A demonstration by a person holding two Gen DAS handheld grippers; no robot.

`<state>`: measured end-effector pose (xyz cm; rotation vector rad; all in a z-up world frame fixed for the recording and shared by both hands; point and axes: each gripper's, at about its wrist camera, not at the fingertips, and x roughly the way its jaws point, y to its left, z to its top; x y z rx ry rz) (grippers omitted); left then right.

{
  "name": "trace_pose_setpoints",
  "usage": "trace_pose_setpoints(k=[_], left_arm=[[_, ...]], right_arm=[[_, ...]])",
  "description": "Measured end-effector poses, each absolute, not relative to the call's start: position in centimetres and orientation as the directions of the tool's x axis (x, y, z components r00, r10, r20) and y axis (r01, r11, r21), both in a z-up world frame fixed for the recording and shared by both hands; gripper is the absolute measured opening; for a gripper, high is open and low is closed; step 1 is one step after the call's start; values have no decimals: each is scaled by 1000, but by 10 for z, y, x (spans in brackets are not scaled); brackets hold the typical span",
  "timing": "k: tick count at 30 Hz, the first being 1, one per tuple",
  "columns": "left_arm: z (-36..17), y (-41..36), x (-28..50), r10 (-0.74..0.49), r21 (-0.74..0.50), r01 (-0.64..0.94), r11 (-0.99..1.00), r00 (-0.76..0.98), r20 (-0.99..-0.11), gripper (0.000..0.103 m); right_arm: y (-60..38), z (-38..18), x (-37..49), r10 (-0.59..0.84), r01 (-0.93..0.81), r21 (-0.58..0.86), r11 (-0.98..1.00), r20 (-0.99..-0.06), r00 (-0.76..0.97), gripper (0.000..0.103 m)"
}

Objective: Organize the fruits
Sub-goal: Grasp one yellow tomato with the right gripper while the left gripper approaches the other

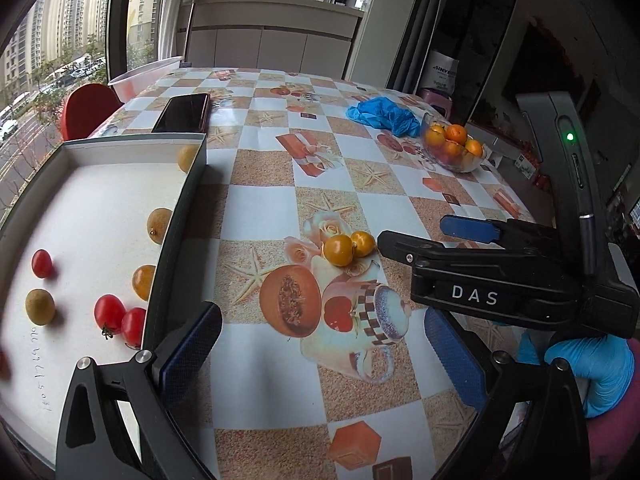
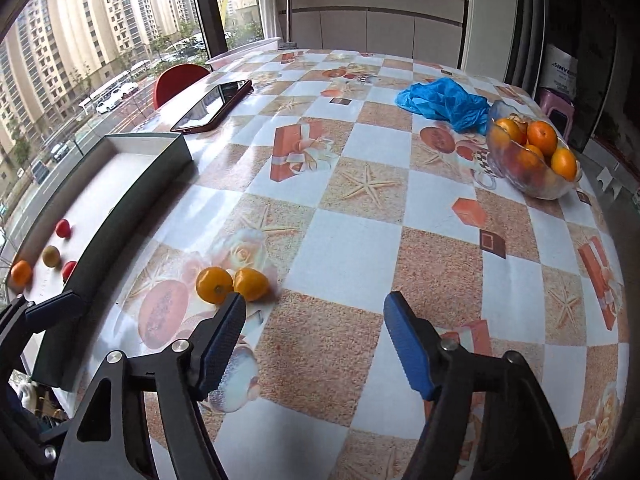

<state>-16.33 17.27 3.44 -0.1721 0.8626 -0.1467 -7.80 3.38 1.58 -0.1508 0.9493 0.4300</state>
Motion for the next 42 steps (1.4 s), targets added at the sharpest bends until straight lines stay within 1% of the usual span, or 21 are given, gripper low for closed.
trace_pose_setpoints(k=[2,4,9,11,12,13,20,28,31,35,36,37,38,39,41,42], left_arm=[[36,178,-171,-190,-204,55,977,648,-737,102],[38,183,-176,-190,-208,50,977,651,-735,102],[46,189,-187,-163,-181,44,982,672,-722,102],[50,190,-189,-150,-161,46,986,677,-720,102],[51,191,-190,-144,-154,47,987,680,-719,102],[53,191,-189,-140,-148,48,988,682,-717,102],[57,192,-181,-114,-131,27,991,684,-721,102],[51,199,-181,-96,-135,-7,991,663,-743,102],[52,201,-182,-95,-139,-15,990,664,-741,102],[56,200,-181,-85,-127,-15,992,669,-739,102],[57,200,-180,-88,-128,-11,992,669,-738,102],[57,198,-177,-92,-129,-5,992,667,-739,102],[57,196,-174,-97,-130,1,992,665,-740,102],[57,193,-171,-101,-129,7,992,663,-742,102],[57,185,-165,-105,-120,22,992,662,-742,102],[57,181,-162,-105,-115,29,993,660,-744,102]], right_arm=[[37,12,-78,302,-442,65,895,-817,492,74],[43,10,-77,317,-461,71,885,-817,482,71],[60,9,-70,330,-490,55,870,-804,495,69],[61,11,-66,339,-490,65,870,-799,496,62],[60,11,-64,342,-489,72,869,-801,491,53],[59,10,-62,356,-491,91,866,-802,479,52],[54,8,-75,399,-533,114,838,-795,456,52],[67,4,-84,391,-591,50,805,-794,465,52],[71,4,-84,395,-603,45,796,-794,462,52],[68,3,-95,372,-609,-2,793,-790,487,51],[65,3,-96,370,-601,2,799,-789,490,50],[62,4,-96,363,-586,2,810,-787,499,38],[58,5,-96,352,-567,1,824,-784,511,32],[53,5,-93,347,-546,11,838,-783,516,19],[41,7,-87,369,-513,73,855,-781,504,20],[35,8,-86,361,-494,76,866,-779,513,20]])
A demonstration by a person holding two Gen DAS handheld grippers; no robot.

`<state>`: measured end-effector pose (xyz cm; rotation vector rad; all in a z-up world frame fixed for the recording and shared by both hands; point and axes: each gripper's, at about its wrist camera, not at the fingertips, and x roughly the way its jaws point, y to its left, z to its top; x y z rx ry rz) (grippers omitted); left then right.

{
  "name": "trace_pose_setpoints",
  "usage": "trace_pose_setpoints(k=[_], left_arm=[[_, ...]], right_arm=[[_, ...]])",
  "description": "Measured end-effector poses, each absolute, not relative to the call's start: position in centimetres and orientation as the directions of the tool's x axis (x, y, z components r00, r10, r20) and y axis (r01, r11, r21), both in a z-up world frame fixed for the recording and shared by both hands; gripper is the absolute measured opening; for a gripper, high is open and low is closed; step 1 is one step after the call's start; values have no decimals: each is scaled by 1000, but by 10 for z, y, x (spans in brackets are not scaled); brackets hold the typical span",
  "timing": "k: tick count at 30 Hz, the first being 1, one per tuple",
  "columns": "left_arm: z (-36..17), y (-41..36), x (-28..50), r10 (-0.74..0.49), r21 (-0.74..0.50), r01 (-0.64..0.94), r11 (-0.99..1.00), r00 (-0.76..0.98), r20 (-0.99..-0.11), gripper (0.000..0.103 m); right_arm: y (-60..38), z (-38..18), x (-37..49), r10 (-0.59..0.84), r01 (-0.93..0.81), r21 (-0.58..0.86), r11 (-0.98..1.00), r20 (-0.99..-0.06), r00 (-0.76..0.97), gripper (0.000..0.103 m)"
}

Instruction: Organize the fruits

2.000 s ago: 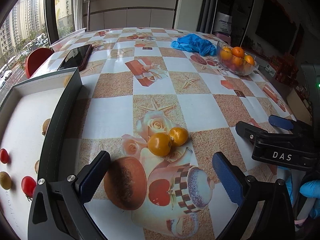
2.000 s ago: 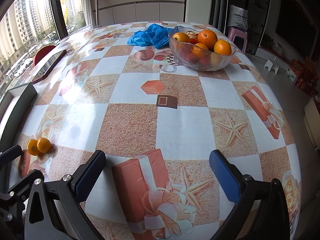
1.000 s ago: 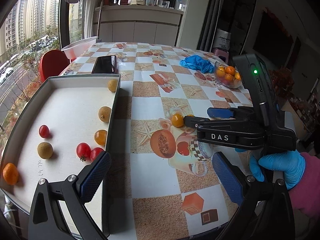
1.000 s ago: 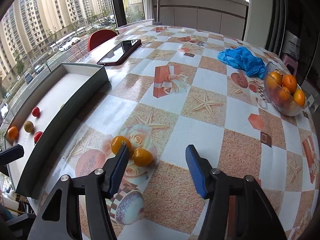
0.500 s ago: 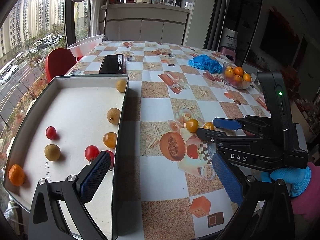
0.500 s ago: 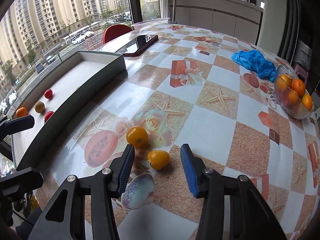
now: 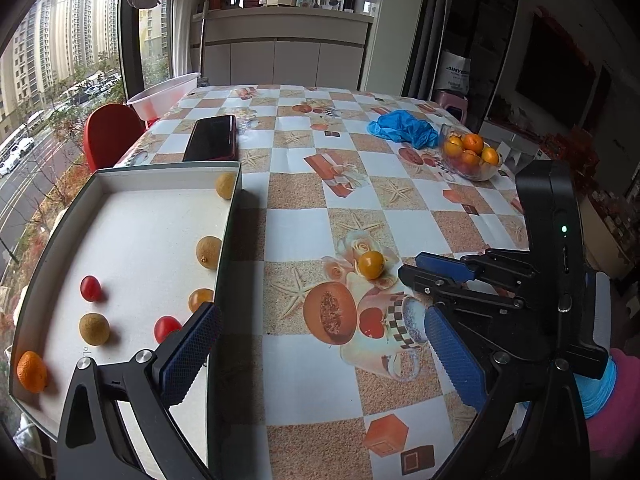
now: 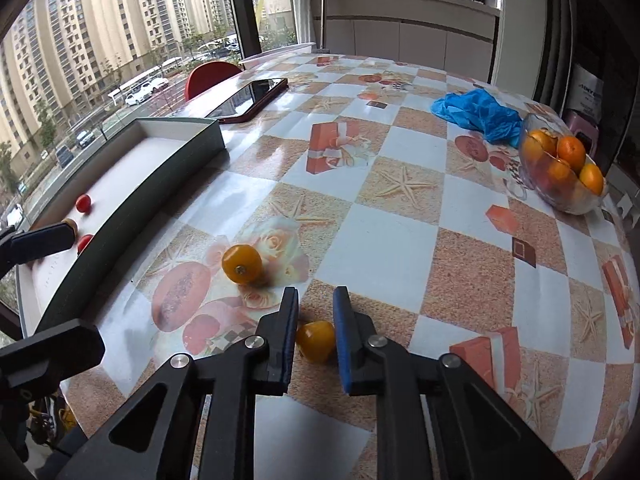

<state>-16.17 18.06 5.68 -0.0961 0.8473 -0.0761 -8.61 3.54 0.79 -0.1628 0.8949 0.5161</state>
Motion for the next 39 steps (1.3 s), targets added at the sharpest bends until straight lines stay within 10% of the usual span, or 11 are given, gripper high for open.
trace_pose_setpoints(k=[13,20,23,39], left_arm=[[25,131,-104,-54,-23,58,998,603,-796,101],[10,128,-86,-43,-24,42,999,559,-828,59],[13,126,-87,-69,-32,77,997,558,-827,26],[31,133,-123,-178,-137,115,984,569,-803,24]], right_arm=[[-51,8,-103,293,-315,125,941,-767,571,19],[-58,8,-107,295,-292,145,945,-762,576,19],[-60,9,-107,309,-284,171,944,-761,571,19],[-79,15,-126,308,-240,203,949,-754,579,19]])
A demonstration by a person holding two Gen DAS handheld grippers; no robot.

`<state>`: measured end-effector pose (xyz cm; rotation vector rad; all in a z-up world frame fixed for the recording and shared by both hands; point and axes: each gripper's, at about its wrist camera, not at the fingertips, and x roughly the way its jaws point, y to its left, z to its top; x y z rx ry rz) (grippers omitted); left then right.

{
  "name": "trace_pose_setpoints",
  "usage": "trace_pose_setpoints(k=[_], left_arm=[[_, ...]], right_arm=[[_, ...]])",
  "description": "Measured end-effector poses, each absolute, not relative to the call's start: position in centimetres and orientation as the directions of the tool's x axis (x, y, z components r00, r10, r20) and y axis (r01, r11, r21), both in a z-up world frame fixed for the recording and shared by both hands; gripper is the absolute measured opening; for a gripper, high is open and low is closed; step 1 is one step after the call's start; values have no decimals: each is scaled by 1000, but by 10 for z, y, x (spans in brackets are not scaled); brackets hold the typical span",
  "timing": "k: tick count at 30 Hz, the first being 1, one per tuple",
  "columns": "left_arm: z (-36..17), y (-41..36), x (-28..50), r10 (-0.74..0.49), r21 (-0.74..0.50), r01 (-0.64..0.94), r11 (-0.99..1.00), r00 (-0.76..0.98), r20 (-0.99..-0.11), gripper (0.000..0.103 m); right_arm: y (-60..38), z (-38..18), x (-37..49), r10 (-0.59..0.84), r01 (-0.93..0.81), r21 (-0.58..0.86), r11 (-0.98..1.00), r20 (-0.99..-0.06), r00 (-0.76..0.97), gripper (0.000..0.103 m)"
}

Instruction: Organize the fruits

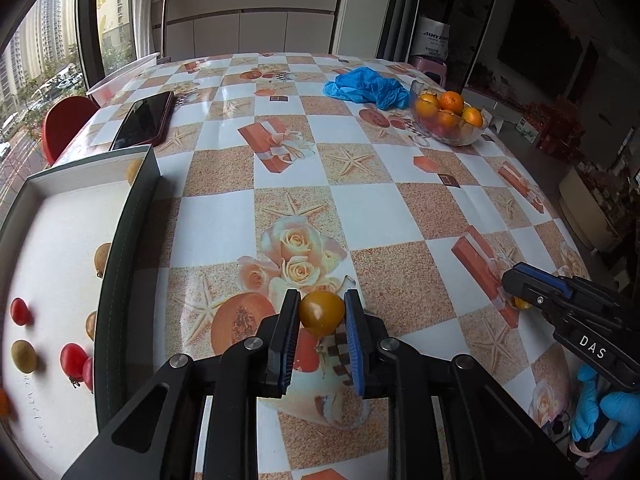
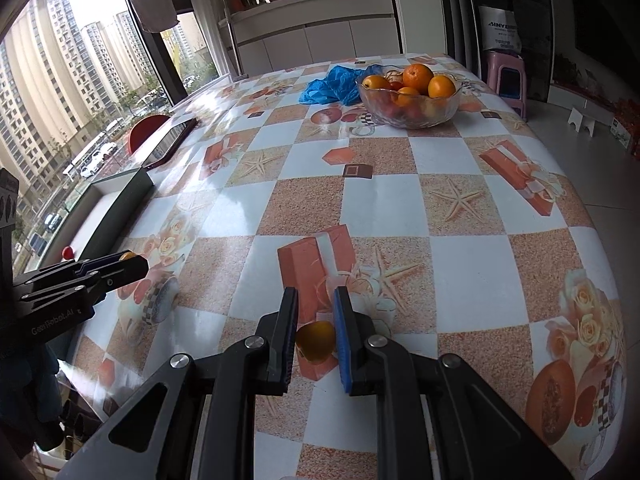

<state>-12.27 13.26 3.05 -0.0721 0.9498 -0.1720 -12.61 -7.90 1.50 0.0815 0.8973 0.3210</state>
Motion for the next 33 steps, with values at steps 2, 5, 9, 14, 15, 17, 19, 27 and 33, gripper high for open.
trace_pose_setpoints(k=[2,5,9,14,15,17,19,27,33], left_arm=[[34,131,-127,-179,-130,127,983,577,-797,24],[36,131,-132,-181,-123,138,983,586,-790,24],[30,136,-132,-155,-109,114,988,587,-795,24],[19,140,-129,-141,-102,99,990,572,-808,24],[17,140,-129,-139,-102,96,990,570,-810,24],[16,140,-129,-139,-104,94,990,570,-810,24],[15,140,-128,-134,-96,97,991,570,-811,24],[13,136,-123,-112,-68,99,993,569,-815,24],[15,140,-124,-166,-121,117,986,558,-813,24]], right_arm=[[-78,15,-127,307,-241,201,949,-756,578,19],[-79,13,-128,298,-238,192,952,-756,582,21],[-79,10,-132,282,-243,169,955,-765,579,23],[-81,7,-138,273,-247,152,957,-764,585,43],[-81,7,-140,262,-244,140,960,-762,593,60],[-82,6,-145,243,-239,118,964,-758,605,67],[-82,4,-150,231,-244,96,965,-751,618,67],[-83,6,-145,204,-219,82,972,-756,622,27],[-78,9,-141,248,-233,132,963,-770,588,21]])
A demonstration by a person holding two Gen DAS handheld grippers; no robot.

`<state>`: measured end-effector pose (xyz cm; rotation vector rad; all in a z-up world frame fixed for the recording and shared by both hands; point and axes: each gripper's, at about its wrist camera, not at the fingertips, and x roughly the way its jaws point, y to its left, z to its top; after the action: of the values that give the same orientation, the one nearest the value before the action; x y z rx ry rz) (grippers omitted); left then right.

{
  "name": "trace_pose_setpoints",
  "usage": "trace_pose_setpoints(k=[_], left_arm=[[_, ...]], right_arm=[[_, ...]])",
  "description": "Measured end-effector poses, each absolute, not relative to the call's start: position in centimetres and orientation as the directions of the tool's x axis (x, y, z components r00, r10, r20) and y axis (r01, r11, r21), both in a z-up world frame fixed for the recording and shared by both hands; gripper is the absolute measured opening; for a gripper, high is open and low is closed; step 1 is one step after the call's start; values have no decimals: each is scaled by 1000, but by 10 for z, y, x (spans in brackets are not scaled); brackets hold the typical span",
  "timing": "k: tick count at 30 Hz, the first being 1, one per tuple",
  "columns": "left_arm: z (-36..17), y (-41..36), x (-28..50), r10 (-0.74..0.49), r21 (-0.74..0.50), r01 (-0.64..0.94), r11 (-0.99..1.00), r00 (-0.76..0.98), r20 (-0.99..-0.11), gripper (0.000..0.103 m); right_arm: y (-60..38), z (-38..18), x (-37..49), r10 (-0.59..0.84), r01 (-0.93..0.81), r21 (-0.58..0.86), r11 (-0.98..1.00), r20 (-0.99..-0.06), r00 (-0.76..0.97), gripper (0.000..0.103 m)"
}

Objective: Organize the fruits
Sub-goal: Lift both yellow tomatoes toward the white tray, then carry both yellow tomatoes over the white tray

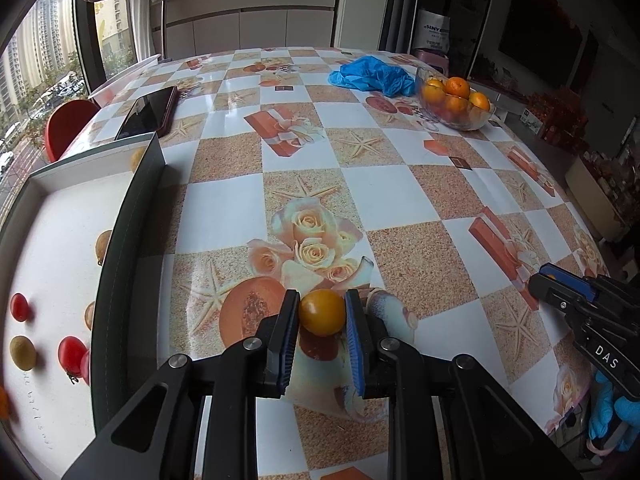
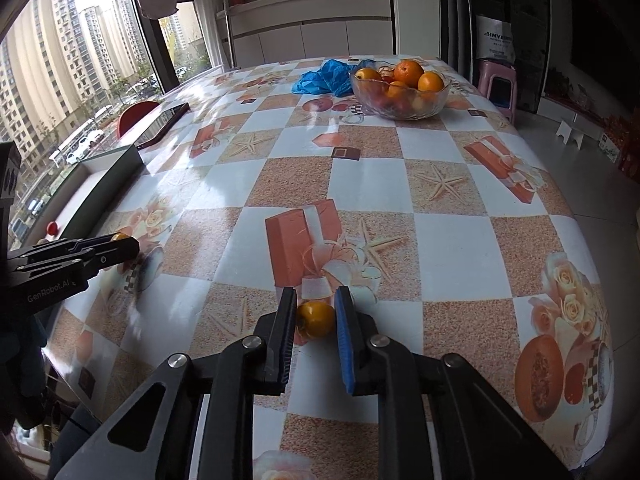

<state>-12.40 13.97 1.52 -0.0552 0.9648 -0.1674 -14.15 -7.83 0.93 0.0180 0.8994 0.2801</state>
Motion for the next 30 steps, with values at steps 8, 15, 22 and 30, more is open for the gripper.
trace_pose_setpoints(k=[8,15,22,30], left_arm=[[40,144,-135,-206,-160,129,979,595,-777,24],[65,157,-143,-206,-165,124,979,646,-735,24],[74,179,-153,-180,-159,93,983,674,-716,24],[73,223,-162,-140,-186,9,983,695,-705,24]], right_arm=[[-65,25,-138,300,-256,180,950,-758,580,21],[-41,39,-134,341,-299,199,933,-754,561,21],[-6,50,-131,380,-354,206,912,-751,540,21],[49,60,-126,430,-442,207,873,-755,495,21]])
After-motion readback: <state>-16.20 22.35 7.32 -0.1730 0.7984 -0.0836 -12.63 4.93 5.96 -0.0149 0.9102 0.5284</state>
